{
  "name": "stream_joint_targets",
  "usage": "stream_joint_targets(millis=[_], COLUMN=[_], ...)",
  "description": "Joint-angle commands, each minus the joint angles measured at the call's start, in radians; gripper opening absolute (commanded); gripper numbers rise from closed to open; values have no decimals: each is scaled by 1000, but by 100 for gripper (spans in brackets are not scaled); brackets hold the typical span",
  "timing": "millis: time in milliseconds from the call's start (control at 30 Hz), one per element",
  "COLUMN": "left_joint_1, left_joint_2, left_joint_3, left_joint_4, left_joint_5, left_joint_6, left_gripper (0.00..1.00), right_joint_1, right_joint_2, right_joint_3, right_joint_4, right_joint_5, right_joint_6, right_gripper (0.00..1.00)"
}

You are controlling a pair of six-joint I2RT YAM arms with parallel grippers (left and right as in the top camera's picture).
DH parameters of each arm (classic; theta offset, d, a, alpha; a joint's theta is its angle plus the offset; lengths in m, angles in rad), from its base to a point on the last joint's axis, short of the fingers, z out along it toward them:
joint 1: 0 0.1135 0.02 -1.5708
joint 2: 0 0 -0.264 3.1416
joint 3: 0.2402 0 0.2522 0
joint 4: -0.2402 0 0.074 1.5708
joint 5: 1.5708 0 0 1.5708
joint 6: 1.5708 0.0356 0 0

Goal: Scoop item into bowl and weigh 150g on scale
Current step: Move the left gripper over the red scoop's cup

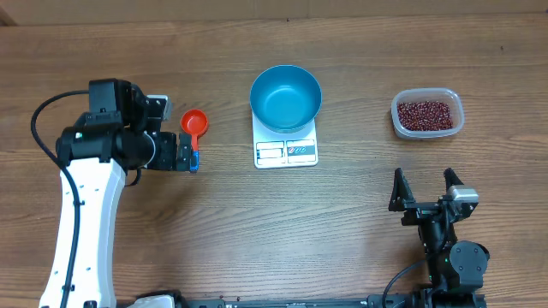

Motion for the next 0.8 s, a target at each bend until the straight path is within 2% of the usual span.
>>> stream_joint_targets(millis=[0,367,767], left_joint_1=[5,6,6], left_joint_2=[40,247,329], left_joint_3=[76,359,369], left_joint_4=[-14,-160,-141], left_joint_5=[-1,-8,-10], left_joint_6=[19,14,0], left_gripper=[100,99,99], right_joint_1=[4,4,4], right_joint_2=[-6,-6,-6], right_joint_3=[-10,-10,-10], right_joint_4=[2,3,2], right_joint_5=[5,5,5], right_joint_6=[-1,-1,-1], right_gripper=[100,100,100])
